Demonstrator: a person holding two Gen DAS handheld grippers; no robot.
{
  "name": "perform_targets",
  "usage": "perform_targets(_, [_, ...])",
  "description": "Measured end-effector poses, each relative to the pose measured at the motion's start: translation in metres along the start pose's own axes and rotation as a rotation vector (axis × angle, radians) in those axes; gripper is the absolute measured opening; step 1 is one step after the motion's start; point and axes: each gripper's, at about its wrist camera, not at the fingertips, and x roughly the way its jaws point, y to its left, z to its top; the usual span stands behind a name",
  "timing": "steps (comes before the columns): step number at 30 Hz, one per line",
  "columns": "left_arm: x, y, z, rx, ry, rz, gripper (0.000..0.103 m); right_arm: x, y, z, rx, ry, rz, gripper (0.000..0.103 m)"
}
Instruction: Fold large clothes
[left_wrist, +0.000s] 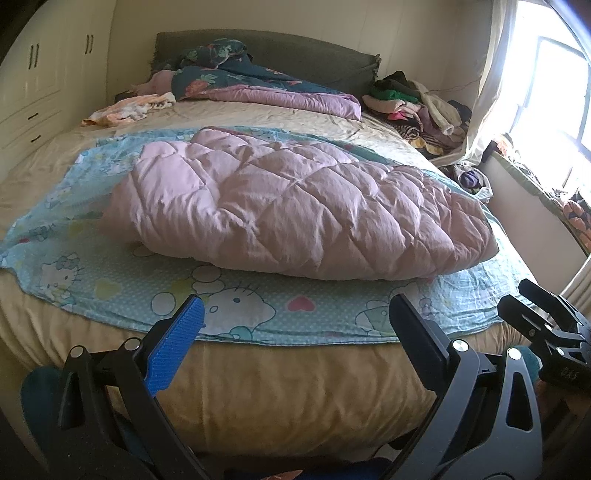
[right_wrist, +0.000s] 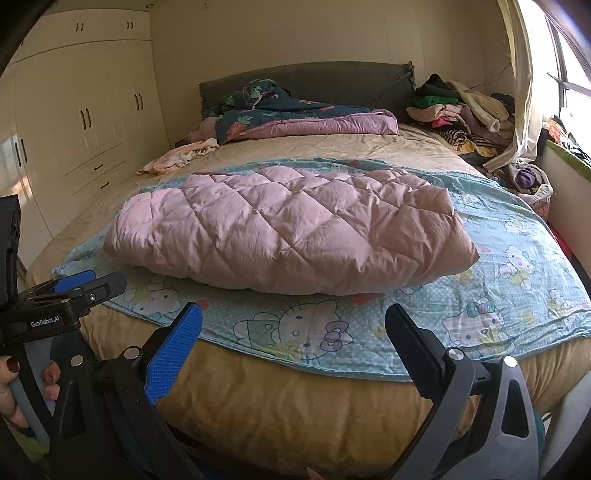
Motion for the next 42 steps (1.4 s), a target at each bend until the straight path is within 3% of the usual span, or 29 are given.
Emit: perform_targets(42, [-0.0068,0.003,0.0005,0.005,-0.012,0.034,0.094,-0.0048,0.0031,0.0028,-0.004,-0.01,-0.006,0.099])
